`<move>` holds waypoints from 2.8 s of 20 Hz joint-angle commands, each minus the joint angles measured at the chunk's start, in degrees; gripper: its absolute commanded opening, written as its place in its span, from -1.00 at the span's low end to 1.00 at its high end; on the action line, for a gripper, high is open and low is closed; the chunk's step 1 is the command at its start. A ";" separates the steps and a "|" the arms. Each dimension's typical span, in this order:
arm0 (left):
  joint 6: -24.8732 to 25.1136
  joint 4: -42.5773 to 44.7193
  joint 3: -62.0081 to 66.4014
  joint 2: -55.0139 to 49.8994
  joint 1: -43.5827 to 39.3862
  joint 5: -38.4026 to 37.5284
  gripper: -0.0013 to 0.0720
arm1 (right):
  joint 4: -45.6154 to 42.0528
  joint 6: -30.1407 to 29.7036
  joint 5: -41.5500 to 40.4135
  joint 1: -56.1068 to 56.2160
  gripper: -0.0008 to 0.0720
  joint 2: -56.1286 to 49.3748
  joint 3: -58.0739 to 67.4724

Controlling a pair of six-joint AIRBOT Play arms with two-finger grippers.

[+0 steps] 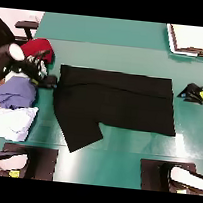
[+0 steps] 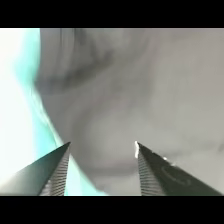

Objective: Fold the shirts.

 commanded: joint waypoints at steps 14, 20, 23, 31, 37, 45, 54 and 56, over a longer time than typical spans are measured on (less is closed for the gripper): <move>3.37 -23.58 -37.35 15.91 -6.03 15.15 0.12 | 6.32 -2.97 -2.62 -2.69 0.27 13.44 -12.85; 3.10 -21.77 -32.85 17.88 -6.25 9.29 -0.90 | -4.98 -4.07 1.75 -13.25 0.28 13.46 -20.20; 1.03 -21.20 -32.85 23.02 -6.25 9.38 -0.90 | -6.82 -4.09 -0.26 -21.09 0.50 13.42 -27.58; 0.83 -19.19 -32.79 24.55 -6.25 8.81 -0.90 | 1.11 -3.98 -8.22 -13.20 0.18 7.10 -34.60; -1.16 -13.53 -31.61 27.65 -6.25 4.15 -0.90 | -1.22 -3.96 -9.86 -7.23 -0.93 11.87 -34.45; -5.25 -10.25 -28.89 38.75 -6.25 -16.11 -0.90 | -15.08 -1.33 8.85 -6.91 -0.93 30.56 -27.56; -0.81 -7.43 -14.60 20.13 -6.25 8.33 -0.90 | -11.34 2.01 -0.79 5.42 -0.93 8.94 -8.52; -0.11 -7.41 -11.13 12.22 -6.25 13.05 -0.89 | -8.74 1.88 -2.78 7.15 -0.93 1.44 -2.40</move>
